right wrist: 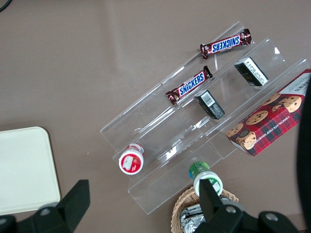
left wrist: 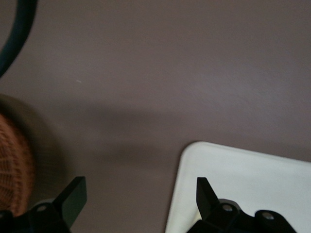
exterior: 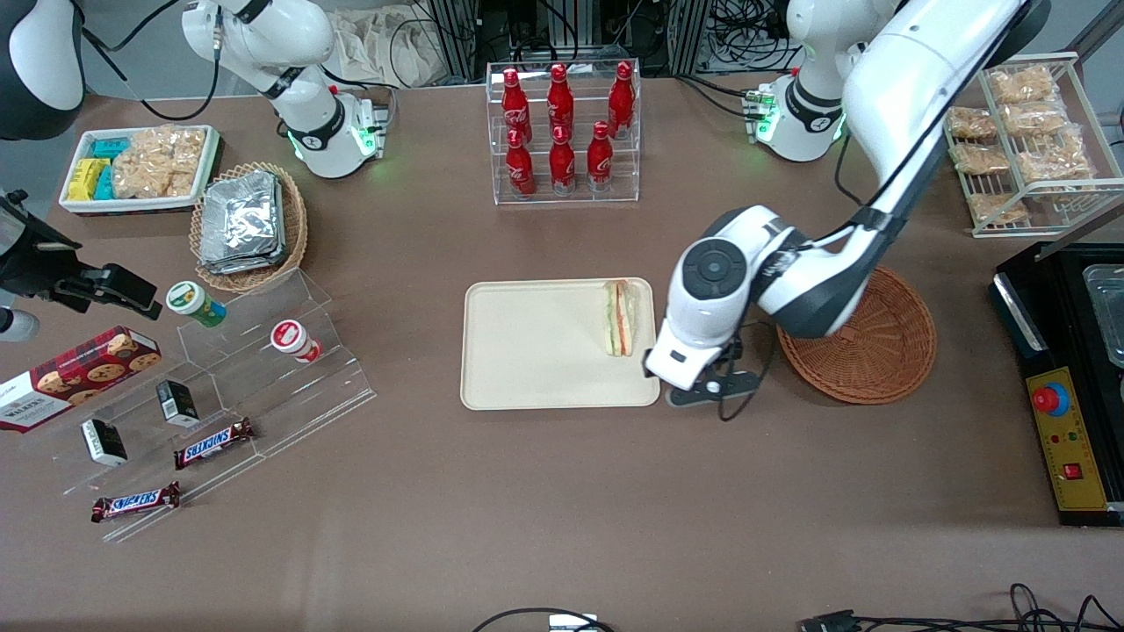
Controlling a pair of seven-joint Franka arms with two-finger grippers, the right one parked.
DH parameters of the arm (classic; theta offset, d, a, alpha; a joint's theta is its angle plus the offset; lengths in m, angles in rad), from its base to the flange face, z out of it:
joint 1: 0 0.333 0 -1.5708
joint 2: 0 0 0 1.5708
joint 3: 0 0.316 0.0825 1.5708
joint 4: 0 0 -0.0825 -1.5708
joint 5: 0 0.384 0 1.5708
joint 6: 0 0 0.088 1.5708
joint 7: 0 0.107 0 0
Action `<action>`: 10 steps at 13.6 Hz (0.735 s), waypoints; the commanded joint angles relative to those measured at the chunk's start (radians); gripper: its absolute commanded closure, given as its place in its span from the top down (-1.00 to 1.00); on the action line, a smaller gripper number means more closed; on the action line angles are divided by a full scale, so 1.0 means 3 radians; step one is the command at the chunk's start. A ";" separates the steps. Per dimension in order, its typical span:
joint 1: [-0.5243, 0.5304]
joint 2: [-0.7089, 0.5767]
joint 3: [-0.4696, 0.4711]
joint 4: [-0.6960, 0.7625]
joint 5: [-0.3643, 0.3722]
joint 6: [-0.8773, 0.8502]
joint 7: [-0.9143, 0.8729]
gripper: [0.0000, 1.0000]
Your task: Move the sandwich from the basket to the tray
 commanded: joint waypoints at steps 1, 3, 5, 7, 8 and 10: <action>0.0196 -0.0236 -0.0041 -0.0030 -0.0073 -0.0129 -0.0039 1.00; 0.0329 -0.0343 -0.0041 -0.0014 -0.0225 -0.0139 -0.0008 1.00; 0.0422 -0.0384 -0.0046 0.0001 -0.0272 -0.0231 0.0119 1.00; 0.0519 -0.0435 -0.0041 0.0057 -0.0384 -0.0338 0.0308 1.00; 0.0575 -0.0527 -0.0030 0.0057 -0.0486 -0.0364 0.0471 1.00; 0.0586 -0.0726 0.0162 0.0047 -0.0792 -0.0445 0.0885 1.00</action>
